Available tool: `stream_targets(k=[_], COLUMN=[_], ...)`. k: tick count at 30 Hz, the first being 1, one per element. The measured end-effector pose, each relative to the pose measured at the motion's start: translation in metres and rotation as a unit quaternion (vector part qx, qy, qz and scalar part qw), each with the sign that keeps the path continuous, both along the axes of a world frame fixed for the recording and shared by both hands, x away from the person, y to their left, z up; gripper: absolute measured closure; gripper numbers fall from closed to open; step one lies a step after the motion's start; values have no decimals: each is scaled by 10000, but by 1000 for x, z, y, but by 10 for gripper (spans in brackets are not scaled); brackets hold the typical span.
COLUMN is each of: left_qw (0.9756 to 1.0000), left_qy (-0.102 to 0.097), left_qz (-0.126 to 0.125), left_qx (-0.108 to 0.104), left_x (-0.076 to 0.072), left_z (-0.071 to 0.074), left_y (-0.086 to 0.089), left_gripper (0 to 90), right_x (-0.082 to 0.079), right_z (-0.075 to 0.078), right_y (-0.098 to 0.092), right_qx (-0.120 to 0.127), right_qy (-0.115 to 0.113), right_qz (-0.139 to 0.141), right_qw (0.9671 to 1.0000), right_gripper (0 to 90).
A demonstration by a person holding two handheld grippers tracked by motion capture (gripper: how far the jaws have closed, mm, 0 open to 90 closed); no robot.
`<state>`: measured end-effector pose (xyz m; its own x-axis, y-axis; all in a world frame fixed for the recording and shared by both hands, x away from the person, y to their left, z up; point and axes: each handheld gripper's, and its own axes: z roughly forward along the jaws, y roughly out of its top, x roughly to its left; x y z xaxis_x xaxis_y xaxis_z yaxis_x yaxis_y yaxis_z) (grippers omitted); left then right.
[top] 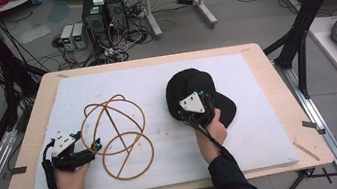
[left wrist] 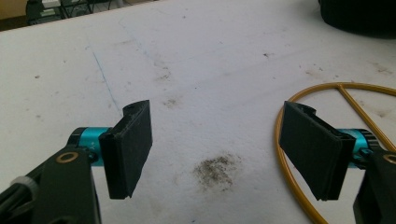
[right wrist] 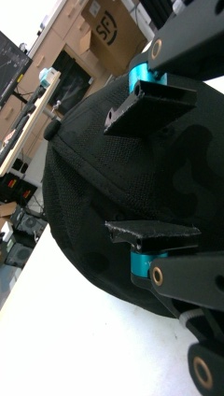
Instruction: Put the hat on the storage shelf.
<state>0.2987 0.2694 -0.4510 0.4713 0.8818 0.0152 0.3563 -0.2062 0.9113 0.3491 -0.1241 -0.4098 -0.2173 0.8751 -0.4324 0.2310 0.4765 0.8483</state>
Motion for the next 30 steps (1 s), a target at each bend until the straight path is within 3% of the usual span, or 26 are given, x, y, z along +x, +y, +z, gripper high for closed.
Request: stream_targets(k=[4, 5, 6, 7, 9, 22, 24, 25, 26, 30], left_qw=[10000, 10000, 10000, 10000, 10000, 10000, 10000, 10000, 10000, 10000], left_qy=[-37, -38, -40, -53, -66, -46, -38, -37, -28, -18], left_qz=[-17, -20, -21, -17, -16, -11, -7, -4, 2, 3], left_qx=[8, 13, 17, 0, -2, 58, 63, 64, 64, 95], left_x=[-1, -1, -1, -1, -1, -1, -1, -1, -1, 0], left_z=[0, 0, 0, 0, 0, 0, 0, 0, 0, 0], left_y=[0, 0, 0, 0, 0, -1, -1, -2, -2, -2], left_gripper=[259, 259, 259, 259, 258, 260, 260, 260, 260, 260], right_x=[0, -1, -1, -2, -3, -20, -23, -24, -24, -19], right_z=[0, 1, 1, 1, 0, -3, -3, -3, -3, -6], right_y=[-2, -3, -3, -4, -11, -47, -51, -51, -51, -52], right_qx=[28, 34, 34, 8, 79, 469, 608, 667, 667, 679], right_qy=[-19, 5, 5, 29, 88, -76, -92, -139, -139, -225], right_qz=[-3, 28, 28, 143, 193, -1, 30, -108, -108, -431], right_qw=[10000, 10000, 10000, 9999, 9997, 9989, 9981, 9976, 9976, 9965], right_gripper=[509, 663, 663, 773, 776, 847, 823, 600, 600, 460])
